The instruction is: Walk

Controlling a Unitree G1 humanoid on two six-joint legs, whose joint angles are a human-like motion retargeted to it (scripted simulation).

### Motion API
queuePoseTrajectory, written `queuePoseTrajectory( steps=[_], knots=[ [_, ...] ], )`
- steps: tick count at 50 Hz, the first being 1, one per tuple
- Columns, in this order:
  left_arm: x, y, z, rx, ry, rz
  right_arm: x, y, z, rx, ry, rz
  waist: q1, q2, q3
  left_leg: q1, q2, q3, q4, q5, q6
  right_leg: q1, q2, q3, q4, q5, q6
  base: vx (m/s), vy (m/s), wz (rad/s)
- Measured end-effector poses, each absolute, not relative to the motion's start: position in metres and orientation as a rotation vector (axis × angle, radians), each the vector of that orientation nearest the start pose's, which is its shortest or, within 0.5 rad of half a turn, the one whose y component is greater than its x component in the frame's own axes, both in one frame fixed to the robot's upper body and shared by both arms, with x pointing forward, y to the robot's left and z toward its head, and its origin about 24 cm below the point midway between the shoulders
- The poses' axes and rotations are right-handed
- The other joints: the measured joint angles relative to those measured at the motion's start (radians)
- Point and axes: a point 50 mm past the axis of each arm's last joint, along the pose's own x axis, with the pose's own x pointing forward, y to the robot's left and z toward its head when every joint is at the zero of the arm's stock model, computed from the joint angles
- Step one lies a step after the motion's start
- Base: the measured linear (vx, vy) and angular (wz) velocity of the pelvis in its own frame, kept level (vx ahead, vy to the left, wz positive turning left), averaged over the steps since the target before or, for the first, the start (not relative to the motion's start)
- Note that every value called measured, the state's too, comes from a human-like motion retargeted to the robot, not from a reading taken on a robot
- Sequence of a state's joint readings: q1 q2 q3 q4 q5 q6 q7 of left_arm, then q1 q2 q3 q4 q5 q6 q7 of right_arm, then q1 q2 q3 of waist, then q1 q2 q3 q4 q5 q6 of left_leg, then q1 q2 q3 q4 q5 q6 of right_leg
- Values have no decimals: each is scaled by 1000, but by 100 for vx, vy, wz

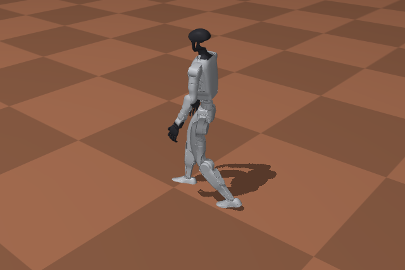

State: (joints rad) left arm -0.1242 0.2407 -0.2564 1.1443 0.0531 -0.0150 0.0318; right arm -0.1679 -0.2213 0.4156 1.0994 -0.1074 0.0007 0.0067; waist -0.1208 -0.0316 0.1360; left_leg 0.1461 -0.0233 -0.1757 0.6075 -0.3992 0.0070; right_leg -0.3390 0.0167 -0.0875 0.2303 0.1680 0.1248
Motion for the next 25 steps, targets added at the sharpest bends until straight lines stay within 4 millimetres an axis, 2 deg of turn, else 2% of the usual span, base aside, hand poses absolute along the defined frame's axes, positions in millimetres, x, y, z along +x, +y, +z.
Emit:
queuePoseTrajectory(
  steps=[2, 5, 8, 12, 16, 20, 25],
  knots=[
    [162, 215, -140, 451, 1004, -96, 182, -181, -135, -549, 929, 310, 7, -11, 17, -14, -9, 20, -58, -23, 21, -25, -25, -11, -16, -3, 13, -59, 15, 8],
    [162, 218, -141, 462, 1025, -91, 188, -175, -133, -540, 913, 319, 18, -20, 37, -43, -23, 37, -130, -16, 37, -45, -60, -51, -13, -74, 1, -58, 14, 4],
    [148, 222, -147, 468, 1091, -92, 185, -172, -134, -536, 922, 349, 23, -24, 45, -69, -32, 37, -200, 30, 39, -47, -89, -92, 85, -202, -33, -54, 12, 7],
    [122, 231, -156, 468, 1202, -94, 177, -172, -138, -533, 949, 394, 25, -23, 38, -99, -40, 32, -291, 105, 28, -27, -122, -117, 332, -384, -92, -49, 10, 10],
    [98, 239, -160, 462, 1292, -85, 167, -178, -142, -518, 982, 409, 32, -21, 14, -134, -51, 35, -366, 179, 16, 24, -143, -104, 546, -510, -132, -45, 7, 5],
    [82, 246, -162, 455, 1352, -82, 157, -184, -145, -495, 1017, 395, 46, -23, -18, -174, -60, 40, -419, 254, 12, 108, -149, -63, 669, -556, -134, -43, 4, 8],
    [73, 251, -163, 459, 1376, -90, 148, -190, -148, -473, 1050, 359, 72, -35, -59, -236, -73, 60, -456, 336, 12, 234, -130, 28, 674, -517, -81, -42, -2, 8]
  ],
)
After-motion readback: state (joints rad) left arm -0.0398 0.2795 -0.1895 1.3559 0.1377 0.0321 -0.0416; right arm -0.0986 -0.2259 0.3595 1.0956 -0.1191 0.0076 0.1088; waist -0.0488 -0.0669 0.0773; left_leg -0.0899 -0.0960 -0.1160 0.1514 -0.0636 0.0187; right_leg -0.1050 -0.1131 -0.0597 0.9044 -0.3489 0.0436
